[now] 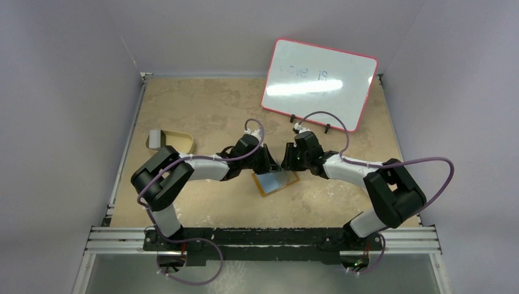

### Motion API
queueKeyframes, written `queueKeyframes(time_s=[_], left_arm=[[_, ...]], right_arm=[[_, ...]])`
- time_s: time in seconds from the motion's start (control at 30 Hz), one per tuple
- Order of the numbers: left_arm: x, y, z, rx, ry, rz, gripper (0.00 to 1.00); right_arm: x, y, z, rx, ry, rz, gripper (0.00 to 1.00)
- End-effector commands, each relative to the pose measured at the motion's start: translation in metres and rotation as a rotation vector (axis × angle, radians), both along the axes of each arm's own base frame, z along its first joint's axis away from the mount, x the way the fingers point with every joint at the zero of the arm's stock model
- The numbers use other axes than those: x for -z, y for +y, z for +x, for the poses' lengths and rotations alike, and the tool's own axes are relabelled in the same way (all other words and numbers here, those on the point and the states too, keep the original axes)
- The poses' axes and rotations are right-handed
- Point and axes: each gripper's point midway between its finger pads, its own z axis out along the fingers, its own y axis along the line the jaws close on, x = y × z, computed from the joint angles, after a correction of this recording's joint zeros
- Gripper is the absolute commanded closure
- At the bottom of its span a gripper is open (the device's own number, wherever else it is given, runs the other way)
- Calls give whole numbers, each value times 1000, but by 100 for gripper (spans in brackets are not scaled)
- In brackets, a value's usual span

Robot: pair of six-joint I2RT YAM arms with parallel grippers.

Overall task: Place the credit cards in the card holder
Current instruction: Insert the credit card into the card holder.

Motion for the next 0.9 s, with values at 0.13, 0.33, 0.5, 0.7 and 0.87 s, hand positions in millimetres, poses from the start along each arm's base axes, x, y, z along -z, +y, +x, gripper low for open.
queueKeyframes(time_s=[0.13,0.33,0.5,0.7,0.87], left_arm=[[-27,-17,20,18,-109,-15,100],[-28,-18,17,28,-102,-9,100],[-21,-16,7,41,-85,19,100],[-13,-10,1,38,-71,29,100],[-7,-1,3,39,-86,104,100]], right_arm=[[-7,-18,-8,1,39,-109,63],[-2,-4,-14,-59,52,-50,62],[-6,22,-25,-97,86,114,58],[-3,33,-34,-86,121,226,55],[-4,28,-34,-63,124,236,50]])
